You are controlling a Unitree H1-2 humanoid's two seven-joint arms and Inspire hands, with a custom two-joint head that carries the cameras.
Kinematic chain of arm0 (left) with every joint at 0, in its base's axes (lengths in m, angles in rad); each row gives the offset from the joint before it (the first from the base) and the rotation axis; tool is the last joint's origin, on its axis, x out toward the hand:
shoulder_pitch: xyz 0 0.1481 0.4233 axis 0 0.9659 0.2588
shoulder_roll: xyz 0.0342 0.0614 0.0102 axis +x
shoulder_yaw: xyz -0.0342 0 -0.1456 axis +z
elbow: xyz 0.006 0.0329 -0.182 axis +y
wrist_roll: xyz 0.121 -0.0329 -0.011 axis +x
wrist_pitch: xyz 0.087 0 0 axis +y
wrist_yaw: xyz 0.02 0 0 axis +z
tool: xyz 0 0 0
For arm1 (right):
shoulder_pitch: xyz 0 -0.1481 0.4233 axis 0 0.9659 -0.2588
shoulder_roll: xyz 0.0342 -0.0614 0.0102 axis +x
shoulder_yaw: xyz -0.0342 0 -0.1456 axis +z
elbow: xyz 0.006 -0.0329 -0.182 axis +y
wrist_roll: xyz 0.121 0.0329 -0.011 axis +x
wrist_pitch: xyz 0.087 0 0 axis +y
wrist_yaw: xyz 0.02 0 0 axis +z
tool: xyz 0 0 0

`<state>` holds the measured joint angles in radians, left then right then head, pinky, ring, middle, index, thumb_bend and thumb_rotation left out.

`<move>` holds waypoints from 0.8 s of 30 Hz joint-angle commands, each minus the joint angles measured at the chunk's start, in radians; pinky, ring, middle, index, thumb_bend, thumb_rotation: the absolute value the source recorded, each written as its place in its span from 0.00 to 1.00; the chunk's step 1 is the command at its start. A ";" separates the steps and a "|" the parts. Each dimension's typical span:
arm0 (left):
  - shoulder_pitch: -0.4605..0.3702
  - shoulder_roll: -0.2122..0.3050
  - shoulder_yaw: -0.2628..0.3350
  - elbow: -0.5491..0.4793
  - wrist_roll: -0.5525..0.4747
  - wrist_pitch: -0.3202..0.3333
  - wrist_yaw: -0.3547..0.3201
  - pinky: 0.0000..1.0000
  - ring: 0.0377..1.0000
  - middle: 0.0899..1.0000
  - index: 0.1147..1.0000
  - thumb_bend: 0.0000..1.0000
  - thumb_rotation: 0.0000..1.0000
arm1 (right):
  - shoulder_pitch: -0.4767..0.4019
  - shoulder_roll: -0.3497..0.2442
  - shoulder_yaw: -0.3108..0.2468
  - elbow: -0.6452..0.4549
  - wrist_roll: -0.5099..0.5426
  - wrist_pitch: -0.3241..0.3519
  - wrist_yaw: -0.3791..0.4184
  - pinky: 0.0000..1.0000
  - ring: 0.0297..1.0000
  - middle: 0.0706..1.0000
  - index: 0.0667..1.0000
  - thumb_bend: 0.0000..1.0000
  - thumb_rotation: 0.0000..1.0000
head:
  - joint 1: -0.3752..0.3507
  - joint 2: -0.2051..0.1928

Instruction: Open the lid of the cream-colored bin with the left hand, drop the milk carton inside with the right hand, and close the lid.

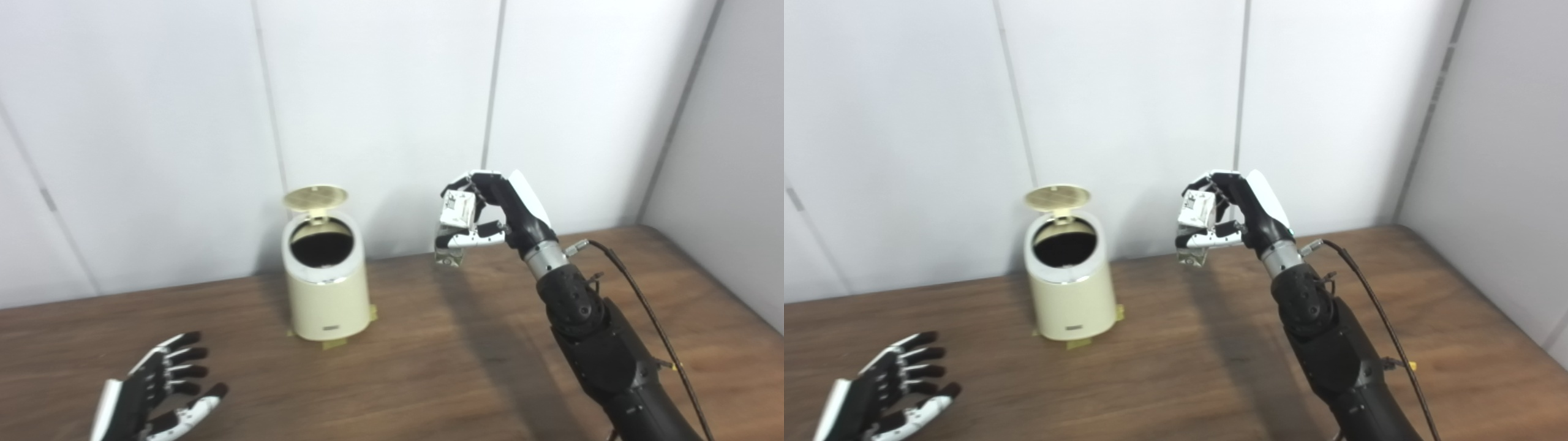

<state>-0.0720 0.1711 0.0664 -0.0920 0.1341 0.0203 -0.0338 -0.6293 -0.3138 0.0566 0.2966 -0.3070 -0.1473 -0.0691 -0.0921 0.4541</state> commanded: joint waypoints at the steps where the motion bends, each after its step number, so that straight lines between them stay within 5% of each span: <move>1: -0.023 -0.002 -0.003 -0.011 0.012 -0.033 0.022 0.58 0.64 0.69 0.75 0.66 0.08 | -0.087 0.021 0.000 -0.066 -0.003 -0.001 -0.004 0.32 0.35 0.41 0.46 0.53 0.00 | 0.028 -0.004; 15: -0.037 -0.051 -0.043 0.005 0.052 -0.041 0.059 0.61 0.65 0.69 0.76 0.67 0.13 | -0.173 0.184 0.012 -0.046 0.037 0.012 0.019 0.31 0.32 0.40 0.47 0.53 0.00 | 0.117 -0.007; 24: -0.047 -0.063 -0.060 0.010 0.069 -0.040 0.072 0.62 0.63 0.68 0.75 0.68 0.15 | -0.220 0.202 0.048 0.005 0.023 -0.060 0.033 0.30 0.33 0.40 0.48 0.53 0.00 | 0.137 -0.008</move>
<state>-0.0798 0.1093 0.0077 -0.0645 0.1989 0.0128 0.0278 -0.7719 -0.1091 0.1085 0.3179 -0.3008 -0.1447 -0.0313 0.0445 0.4449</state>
